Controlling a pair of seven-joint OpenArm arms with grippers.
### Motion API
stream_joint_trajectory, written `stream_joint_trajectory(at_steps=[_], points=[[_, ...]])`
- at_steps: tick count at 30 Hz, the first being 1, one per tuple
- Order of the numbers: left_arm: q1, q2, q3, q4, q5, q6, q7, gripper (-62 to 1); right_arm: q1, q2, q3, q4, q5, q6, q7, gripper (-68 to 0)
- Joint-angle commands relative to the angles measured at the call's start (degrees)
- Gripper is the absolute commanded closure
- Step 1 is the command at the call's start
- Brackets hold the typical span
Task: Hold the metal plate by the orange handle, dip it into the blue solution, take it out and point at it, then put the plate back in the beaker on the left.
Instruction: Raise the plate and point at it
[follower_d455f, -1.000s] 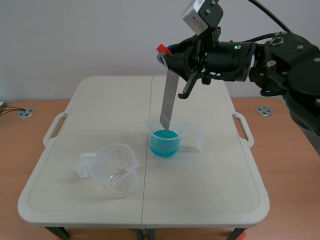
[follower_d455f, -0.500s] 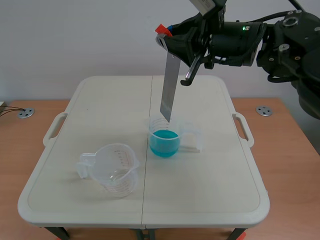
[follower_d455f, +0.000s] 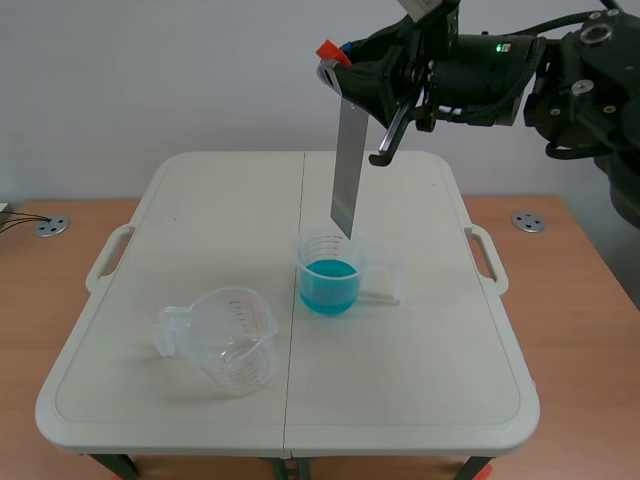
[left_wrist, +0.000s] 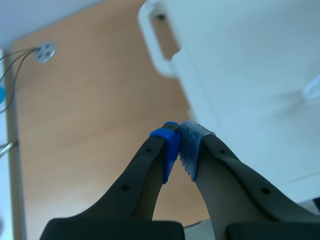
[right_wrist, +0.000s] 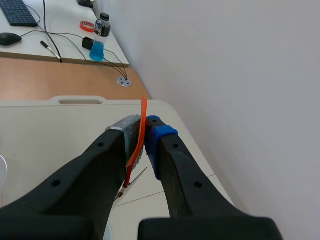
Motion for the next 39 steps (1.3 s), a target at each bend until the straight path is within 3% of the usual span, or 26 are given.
stream_joint_trajectory(at_steps=[1,8,14,19,27,39], points=[[-3.15,0.17,2.69,0.72,0.46,0.07,-0.48,-3.0,1.79,0.33,0.59,1.18,1.05,0.31,0.85,-1.3],[-15.61,3.04,14.64,0.72,4.26,0.07,-0.48,-3.0,1.81,1.16,-1.38,1.18,1.05,0.31,1.66,-1.3],[-23.54,8.13,23.65,0.59,11.89,0.11,-0.04,-3.0,2.19,2.23,-3.15,1.18,1.05,0.31,3.43,-1.3],[-28.17,13.00,28.72,0.59,16.41,0.22,1.29,-3.0,3.63,2.89,-4.26,1.18,1.14,0.31,3.63,-1.3],[-32.63,18.38,32.92,0.59,21.97,0.35,1.73,-3.0,3.87,2.99,-4.26,1.18,1.95,0.31,3.82,-1.3],[-36.52,23.37,33.77,-3.32,28.24,0.66,2.12,-3.0,3.87,2.99,-4.26,1.18,1.92,0.31,3.80,-1.3]])
